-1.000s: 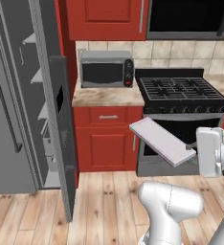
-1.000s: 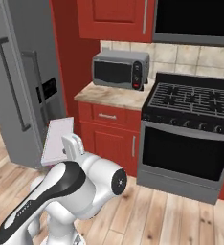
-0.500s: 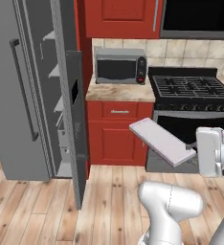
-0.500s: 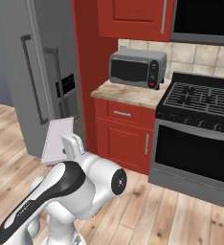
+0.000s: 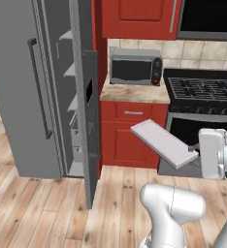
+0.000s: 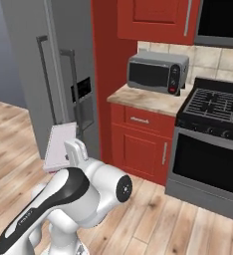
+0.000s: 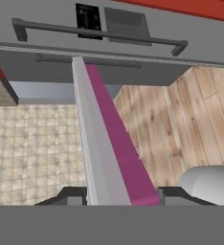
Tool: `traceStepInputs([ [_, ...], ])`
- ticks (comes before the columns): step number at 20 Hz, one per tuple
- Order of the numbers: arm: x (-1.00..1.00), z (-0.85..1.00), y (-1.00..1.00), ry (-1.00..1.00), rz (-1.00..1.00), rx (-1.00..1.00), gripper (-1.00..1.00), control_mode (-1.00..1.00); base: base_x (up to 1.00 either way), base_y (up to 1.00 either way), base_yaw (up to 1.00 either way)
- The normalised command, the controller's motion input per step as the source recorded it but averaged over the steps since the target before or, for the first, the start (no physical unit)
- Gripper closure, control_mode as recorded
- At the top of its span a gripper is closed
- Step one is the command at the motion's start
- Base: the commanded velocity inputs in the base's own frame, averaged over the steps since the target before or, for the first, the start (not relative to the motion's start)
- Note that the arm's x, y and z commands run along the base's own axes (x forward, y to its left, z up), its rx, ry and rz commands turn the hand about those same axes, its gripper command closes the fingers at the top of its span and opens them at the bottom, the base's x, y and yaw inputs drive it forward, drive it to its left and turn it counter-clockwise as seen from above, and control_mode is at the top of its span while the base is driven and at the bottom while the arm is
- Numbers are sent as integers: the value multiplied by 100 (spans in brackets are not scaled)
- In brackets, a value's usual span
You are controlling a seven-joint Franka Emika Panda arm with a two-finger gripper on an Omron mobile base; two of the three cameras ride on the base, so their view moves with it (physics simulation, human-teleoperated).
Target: The ice cube tray has been filled with water. Take the tray and place it in the freezer to make ice. Close the freezer door after placing the tray.
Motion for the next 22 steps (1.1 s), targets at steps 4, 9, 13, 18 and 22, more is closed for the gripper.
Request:
traceStepInputs([
  [4, 0, 0, 0, 0, 0, 0, 100, 100, -5, 45, 15],
  [9, 0, 0, 0, 0, 0, 0, 100, 100, -5, 51, 15],
  [13, 0, 0, 0, 0, 0, 0, 100, 100, -1, 56, 15],
  [18, 0, 0, 0, 0, 0, 0, 100, 100, 0, 60, 13],
  [22, 0, 0, 0, 0, 0, 0, 100, 100, 0, 61, 13],
])
